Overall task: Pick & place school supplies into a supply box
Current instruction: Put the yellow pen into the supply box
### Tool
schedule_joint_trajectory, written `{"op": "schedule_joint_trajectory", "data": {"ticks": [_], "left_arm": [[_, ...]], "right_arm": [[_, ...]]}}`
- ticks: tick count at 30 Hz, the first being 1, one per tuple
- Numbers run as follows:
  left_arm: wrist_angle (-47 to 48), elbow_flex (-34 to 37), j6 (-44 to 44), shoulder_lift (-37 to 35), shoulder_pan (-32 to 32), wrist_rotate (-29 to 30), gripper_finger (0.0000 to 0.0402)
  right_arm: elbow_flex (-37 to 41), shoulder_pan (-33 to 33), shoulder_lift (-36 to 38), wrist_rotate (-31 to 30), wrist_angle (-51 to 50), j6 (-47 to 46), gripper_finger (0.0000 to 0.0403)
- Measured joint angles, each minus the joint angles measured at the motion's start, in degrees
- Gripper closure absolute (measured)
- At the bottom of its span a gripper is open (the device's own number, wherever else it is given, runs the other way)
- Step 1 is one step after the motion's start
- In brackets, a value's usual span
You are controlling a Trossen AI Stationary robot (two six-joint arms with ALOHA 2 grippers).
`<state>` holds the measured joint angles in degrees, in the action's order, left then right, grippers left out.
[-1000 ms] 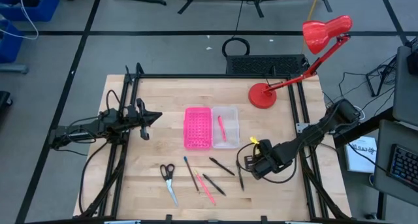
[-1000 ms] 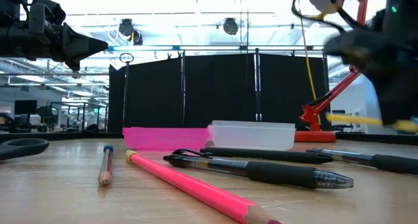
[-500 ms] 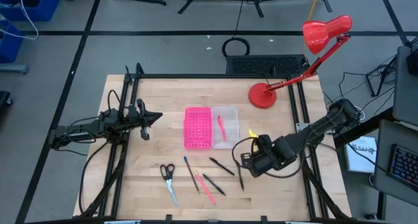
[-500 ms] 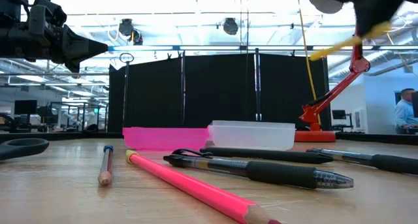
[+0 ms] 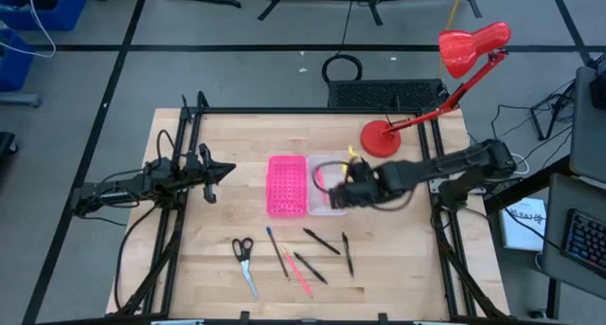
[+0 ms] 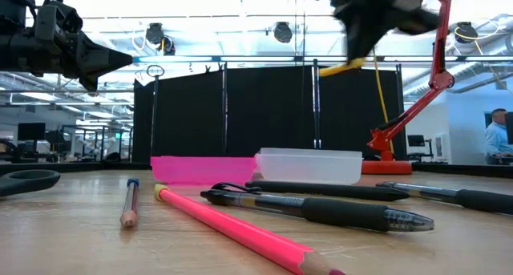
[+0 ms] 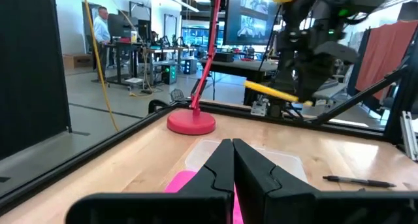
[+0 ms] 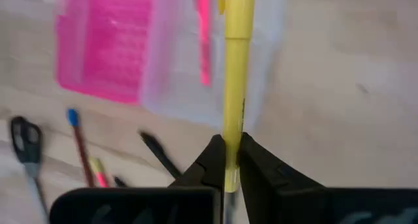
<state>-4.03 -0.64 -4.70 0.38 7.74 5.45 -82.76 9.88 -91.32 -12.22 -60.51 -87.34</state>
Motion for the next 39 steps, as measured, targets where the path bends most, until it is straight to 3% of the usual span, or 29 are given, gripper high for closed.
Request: {"op": "schedule_joint_trajectory", "data": {"ticks": [9,17,22,32,39], "left_arm": [[0.0,0.0,1.2,0.0,0.0,0.0,0.0394],[0.0,0.0,1.5,0.0,0.0,0.0,0.0394],[0.0,0.0,1.5,0.0,0.0,0.0,0.0394],[0.0,0.0,1.5,0.0,0.0,0.0,0.0394],[0.0,0.0,1.4,0.0,0.0,0.0,0.0394]], "right_arm": [[0.0,-9.6,-9.2,3.5,11.2,14.0,0.0386],[0.0,-13.1,-17.8,6.6,12.2,18.6,0.0386],[0.0,-13.7,-20.7,9.4,12.5,19.1,0.0386],[1.3,-13.7,-22.3,9.6,13.5,16.9,0.0384],[3.4,-13.7,-22.2,9.5,13.6,16.2,0.0341]]}}
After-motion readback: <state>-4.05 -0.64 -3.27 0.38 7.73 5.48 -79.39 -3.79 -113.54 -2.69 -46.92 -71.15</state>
